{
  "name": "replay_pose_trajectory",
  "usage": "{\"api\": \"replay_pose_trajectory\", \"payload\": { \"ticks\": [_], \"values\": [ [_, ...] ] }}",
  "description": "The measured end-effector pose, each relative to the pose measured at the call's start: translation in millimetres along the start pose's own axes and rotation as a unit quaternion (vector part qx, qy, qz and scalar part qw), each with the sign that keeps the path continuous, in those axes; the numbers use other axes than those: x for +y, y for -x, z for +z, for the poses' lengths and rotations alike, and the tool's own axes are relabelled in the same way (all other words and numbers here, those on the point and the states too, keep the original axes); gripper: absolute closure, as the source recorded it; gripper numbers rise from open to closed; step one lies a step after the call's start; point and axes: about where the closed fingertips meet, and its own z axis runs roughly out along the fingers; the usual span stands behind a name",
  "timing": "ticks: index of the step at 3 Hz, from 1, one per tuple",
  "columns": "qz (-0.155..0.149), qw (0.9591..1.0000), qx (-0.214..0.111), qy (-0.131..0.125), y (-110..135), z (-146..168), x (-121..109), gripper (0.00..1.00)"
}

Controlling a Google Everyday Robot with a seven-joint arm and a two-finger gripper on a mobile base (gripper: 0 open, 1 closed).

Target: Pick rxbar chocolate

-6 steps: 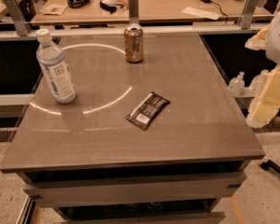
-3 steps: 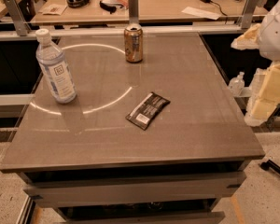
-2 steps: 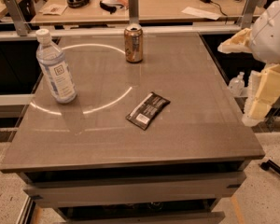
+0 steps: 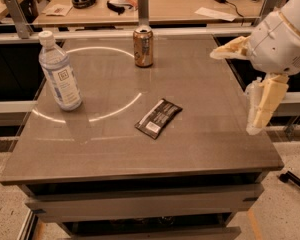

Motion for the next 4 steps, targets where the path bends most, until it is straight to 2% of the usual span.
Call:
{"api": "replay_pose_trajectory", "payload": {
  "ticks": [1,2,3,4],
  "values": [
    [-0.049,0.9987,-0.012,-0.001,9,14,-14,0.00],
    [-0.094,0.9954,-0.014,0.010,18,27,-28,0.00],
    [-0.142,0.9894,-0.003,0.031,28,47,-40,0.00],
    [-0.142,0.9894,-0.003,0.031,28,47,-40,0.00]
  ]
}}
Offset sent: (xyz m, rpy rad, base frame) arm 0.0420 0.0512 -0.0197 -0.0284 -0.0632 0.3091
